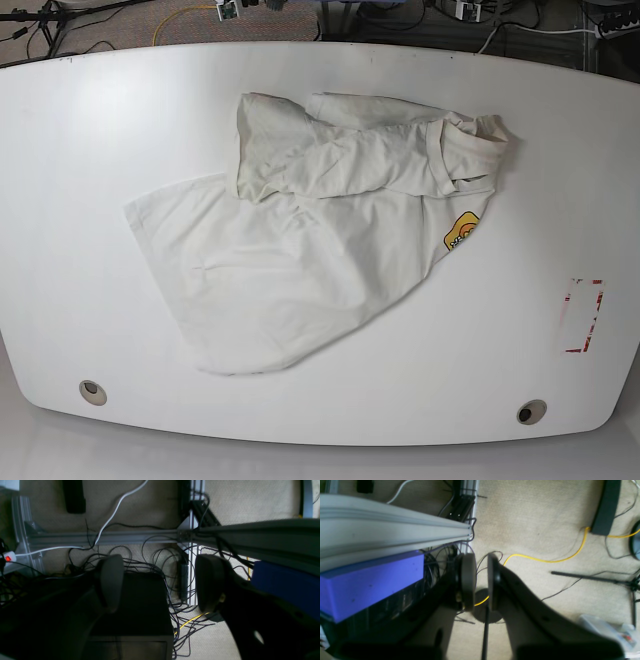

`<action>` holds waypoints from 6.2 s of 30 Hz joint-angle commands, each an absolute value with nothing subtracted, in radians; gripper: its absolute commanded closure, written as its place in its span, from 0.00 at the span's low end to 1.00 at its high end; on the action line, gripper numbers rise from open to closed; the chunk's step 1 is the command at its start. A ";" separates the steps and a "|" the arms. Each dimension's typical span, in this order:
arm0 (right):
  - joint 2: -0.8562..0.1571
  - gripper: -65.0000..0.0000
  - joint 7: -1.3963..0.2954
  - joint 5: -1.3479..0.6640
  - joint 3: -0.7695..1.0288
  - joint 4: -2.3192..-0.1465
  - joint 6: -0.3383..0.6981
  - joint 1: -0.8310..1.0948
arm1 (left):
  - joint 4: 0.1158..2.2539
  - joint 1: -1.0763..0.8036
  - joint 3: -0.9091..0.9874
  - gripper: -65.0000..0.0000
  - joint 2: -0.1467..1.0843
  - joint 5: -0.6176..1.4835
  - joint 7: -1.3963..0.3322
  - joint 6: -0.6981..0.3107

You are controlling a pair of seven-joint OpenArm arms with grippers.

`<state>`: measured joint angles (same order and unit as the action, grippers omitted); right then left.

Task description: Fold the T-shirt properly

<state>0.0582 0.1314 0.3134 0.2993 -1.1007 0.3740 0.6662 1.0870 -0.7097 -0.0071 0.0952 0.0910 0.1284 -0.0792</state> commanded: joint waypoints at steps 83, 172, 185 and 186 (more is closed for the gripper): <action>0.113 0.87 0.150 0.068 0.298 -1.859 0.470 1.181 | 1.939 -1.302 0.108 0.37 0.093 0.096 0.136 -0.077; -0.019 0.87 0.018 0.077 0.298 -0.816 0.469 0.506 | 0.792 -0.558 0.035 0.37 0.097 0.090 0.137 -0.081; -0.016 0.87 0.053 0.220 0.300 -0.659 0.461 0.395 | 0.547 -0.417 -0.007 0.36 0.097 0.087 0.136 -0.081; -0.016 0.87 0.059 0.222 0.302 -0.636 0.461 0.383 | 0.509 -0.400 -0.013 0.36 0.097 0.088 0.137 -0.081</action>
<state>-0.0113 0.0383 0.2146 0.2966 -0.6834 0.4603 0.3977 0.5934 -0.4191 -0.0067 0.0937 0.0875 0.1368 -0.0795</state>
